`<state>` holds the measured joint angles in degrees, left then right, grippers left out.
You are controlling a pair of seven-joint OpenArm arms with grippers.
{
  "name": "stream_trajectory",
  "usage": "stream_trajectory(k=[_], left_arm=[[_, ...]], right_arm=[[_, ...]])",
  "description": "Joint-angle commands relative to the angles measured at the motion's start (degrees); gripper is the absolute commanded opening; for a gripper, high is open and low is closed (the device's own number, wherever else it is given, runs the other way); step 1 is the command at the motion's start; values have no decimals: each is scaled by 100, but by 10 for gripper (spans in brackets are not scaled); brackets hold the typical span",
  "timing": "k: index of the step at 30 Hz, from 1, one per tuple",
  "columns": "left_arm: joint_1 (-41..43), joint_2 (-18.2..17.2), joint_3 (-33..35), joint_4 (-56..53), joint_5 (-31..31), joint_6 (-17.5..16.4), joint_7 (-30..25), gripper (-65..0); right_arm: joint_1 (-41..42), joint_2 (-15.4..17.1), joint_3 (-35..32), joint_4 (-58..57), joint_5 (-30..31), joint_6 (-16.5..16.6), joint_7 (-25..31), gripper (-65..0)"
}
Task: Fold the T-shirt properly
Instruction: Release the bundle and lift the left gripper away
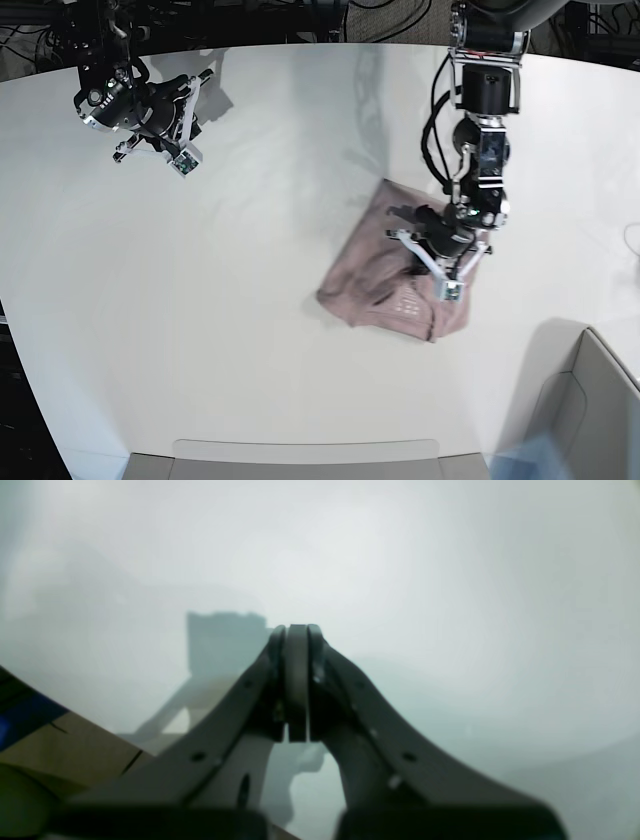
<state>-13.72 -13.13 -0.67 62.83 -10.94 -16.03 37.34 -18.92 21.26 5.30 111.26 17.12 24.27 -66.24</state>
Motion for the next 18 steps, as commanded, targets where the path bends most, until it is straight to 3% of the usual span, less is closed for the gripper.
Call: stream_trajectory(k=[1, 5, 12, 15, 18], left_arm=[[-31, -257, -166, -89, 334, 227, 411, -650], [-145, -591, -272, -1, 334, 219, 455, -650], [57, -617, -298, 1097, 334, 219, 464, -650], [391, -573, -307, 1985, 334, 236, 516, -650], [972, -477, -650, 3330, 334, 236, 1053, -650]], right_arm=[[50, 41, 37, 96, 24, 12, 70, -650], [50, 24, 37, 96, 24, 12, 70, -650], [68, -64, 37, 342, 33, 12, 70, -650], [41, -29, 37, 579, 33, 12, 70, -650], [-170, -3, 37, 711, 33, 12, 70, -650]])
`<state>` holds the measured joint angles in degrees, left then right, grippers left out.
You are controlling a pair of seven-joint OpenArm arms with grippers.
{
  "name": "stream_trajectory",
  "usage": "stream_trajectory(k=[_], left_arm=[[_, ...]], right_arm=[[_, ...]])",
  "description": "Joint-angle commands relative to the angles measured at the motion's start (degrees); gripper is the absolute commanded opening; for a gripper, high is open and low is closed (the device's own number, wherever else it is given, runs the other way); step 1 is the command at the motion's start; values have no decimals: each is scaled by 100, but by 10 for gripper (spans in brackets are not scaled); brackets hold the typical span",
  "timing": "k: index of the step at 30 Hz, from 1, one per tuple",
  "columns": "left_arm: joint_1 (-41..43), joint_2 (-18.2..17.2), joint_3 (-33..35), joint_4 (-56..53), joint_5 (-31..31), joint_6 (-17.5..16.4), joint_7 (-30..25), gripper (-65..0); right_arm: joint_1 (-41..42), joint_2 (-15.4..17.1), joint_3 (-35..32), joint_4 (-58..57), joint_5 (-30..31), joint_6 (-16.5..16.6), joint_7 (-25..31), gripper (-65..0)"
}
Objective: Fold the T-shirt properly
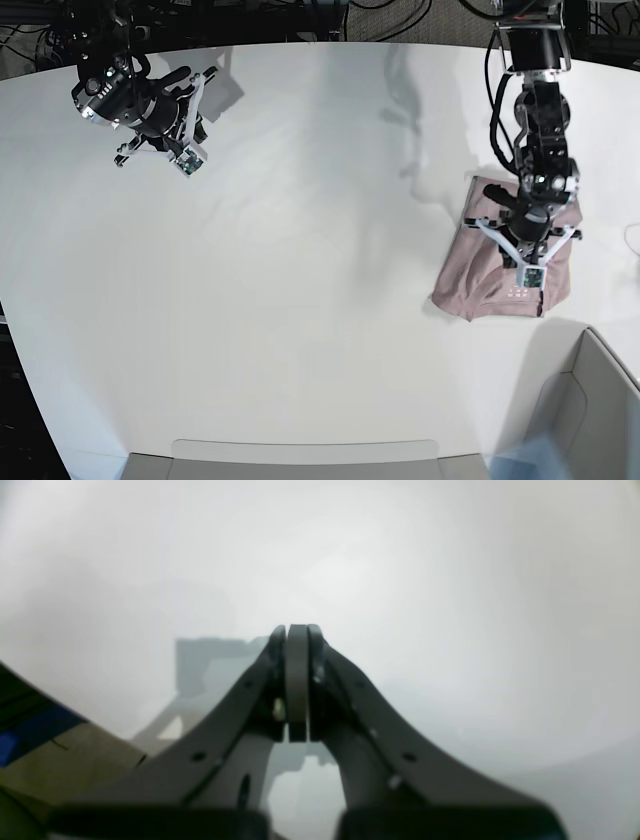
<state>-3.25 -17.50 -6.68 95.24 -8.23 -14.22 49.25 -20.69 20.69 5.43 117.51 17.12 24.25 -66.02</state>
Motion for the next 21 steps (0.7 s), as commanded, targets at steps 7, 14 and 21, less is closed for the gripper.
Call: stream_trajectory(k=[7, 14, 21], left_arm=[[1454, 849, -1121, 2234, 54, 28, 661, -650], [2791, 919, -1174, 2234, 54, -692, 617, -650], [4338, 1350, -2053, 2243, 54, -763, -51, -650]], right_arm=[[-661, 274, 24, 112, 33, 15, 83, -650], [-1593, 916, 24, 130, 33, 15, 101, -650], [-2964, 1654, 24, 130, 59, 15, 874, -650]])
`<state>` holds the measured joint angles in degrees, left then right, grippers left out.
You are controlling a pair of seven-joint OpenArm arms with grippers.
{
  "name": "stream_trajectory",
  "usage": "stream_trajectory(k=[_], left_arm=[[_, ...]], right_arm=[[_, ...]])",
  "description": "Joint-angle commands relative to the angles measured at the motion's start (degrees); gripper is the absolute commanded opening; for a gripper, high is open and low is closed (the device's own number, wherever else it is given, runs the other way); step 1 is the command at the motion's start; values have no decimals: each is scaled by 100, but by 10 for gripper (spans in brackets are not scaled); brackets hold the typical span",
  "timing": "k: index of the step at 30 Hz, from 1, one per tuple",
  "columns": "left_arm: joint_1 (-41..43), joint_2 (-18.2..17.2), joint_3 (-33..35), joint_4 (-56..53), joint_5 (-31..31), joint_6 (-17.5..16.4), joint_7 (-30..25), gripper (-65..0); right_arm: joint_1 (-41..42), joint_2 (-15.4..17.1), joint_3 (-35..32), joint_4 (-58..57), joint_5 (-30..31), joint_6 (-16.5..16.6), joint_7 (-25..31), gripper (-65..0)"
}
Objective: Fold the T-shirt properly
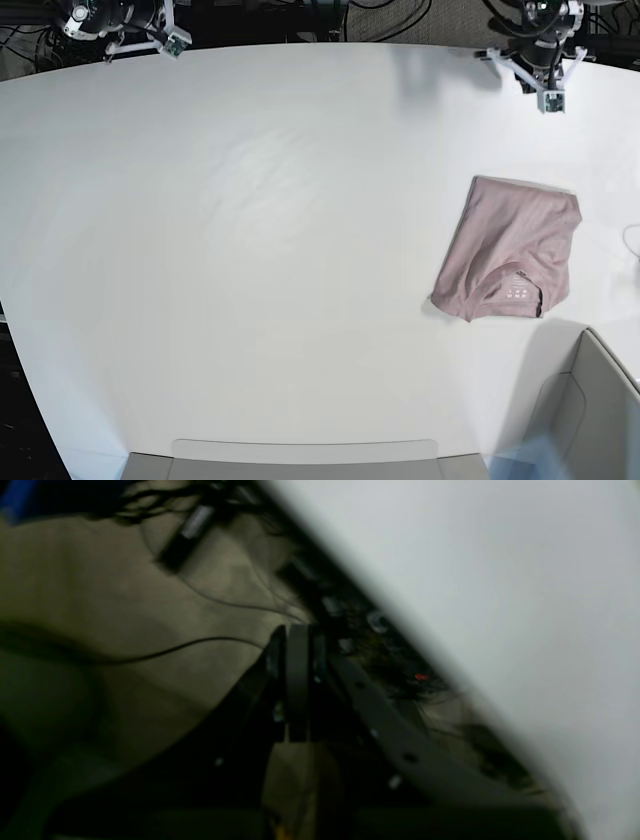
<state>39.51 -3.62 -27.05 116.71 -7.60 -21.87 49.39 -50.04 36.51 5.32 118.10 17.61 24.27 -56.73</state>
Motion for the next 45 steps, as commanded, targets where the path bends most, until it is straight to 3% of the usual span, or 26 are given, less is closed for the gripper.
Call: stream_trajectory(k=[1, 5, 10, 16, 20, 23, 28, 31, 39, 45], left_arm=[[282, -21, -104, 97, -10, 2, -152, -650], [986, -21, -148, 79, -10, 2, -178, -650], [1188, 296, -139, -492, 34, 29, -20, -650], [625, 305, -139, -2260, 43, 46, -37, -650], [19, 85, -130, -3868, 52, 46, -275, -650], [-395, -3, -130, -5020, 201, 46, -899, -650], [-1476, -161, -130, -7402, 1116, 46, -2015, -650], [-1933, -197, -139, -8282, 1476, 46, -2517, -650], [-2320, -170, -148, -8431, 1555, 46, -2903, -650], [-2329, -144, -157, -8431, 1555, 46, -2965, -650]], right_arm=[[-284, 230, 35, 71, 2, 12, 95, -650], [-846, 626, -9, 62, -24, 12, 244, -650], [-750, 670, -370, -52, -147, 12, 244, -650], [332, 608, -2216, -1160, -1325, 12, 271, -650], [1123, 608, -3473, -1933, -1844, 12, 280, -650], [1712, 424, -3965, -2584, -1844, 12, 280, -650], [2767, 54, -4756, -3577, -1879, 12, 297, -650], [3356, -201, -5266, -4351, -1879, 12, 499, -650], [4402, -798, -6734, -6997, -1879, 12, 1897, -650], [4692, -1080, -7376, -7736, -1879, 12, 2275, -650]])
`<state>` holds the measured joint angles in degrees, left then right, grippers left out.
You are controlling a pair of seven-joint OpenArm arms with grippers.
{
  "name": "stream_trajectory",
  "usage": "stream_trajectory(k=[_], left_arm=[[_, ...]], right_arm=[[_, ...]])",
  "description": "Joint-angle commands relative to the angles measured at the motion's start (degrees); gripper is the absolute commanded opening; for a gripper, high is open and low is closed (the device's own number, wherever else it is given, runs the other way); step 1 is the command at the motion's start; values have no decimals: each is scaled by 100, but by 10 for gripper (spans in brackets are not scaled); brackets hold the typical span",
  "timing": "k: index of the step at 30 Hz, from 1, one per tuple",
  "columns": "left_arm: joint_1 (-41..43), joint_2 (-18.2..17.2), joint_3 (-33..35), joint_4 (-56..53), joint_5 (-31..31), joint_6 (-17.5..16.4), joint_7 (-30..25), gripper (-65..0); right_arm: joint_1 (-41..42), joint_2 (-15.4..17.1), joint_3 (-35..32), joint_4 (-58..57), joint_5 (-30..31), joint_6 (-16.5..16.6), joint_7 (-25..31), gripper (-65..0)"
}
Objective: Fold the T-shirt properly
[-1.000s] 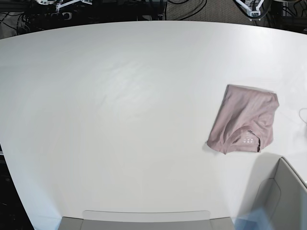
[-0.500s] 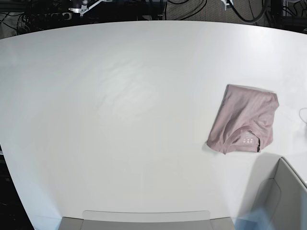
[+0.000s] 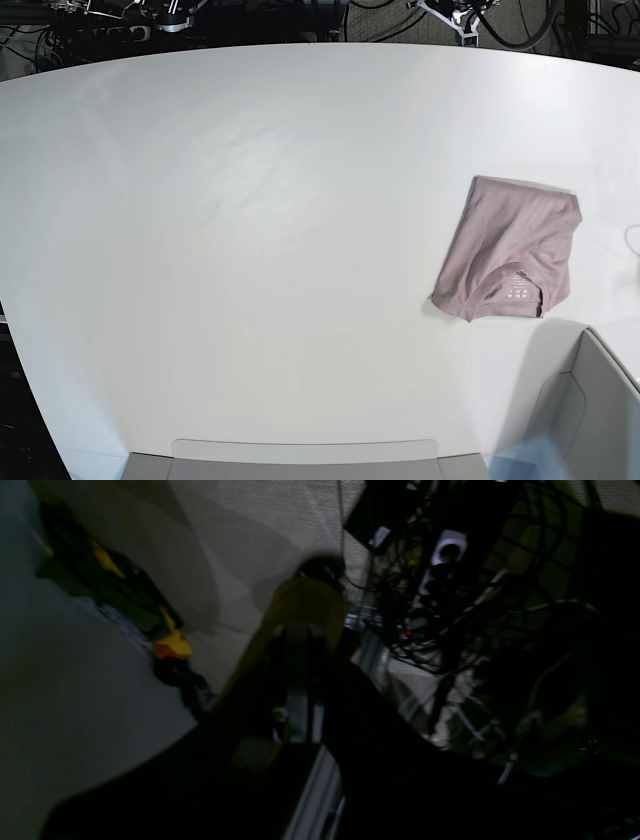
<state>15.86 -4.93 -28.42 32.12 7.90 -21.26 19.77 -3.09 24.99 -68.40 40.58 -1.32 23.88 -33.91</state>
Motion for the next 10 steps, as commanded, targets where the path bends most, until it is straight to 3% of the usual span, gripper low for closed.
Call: stream_trajectory(k=[1, 10], left_arm=[[36, -13, -19, 28, 5, -15, -3, -650], [-254, 110, -19, -16, 5, -15, 49, -650]], right_arm=[[6, 19, -48, -9, 14, 52, -7, -650], [147, -280, -57, -291, 14, 52, -15, -650]])
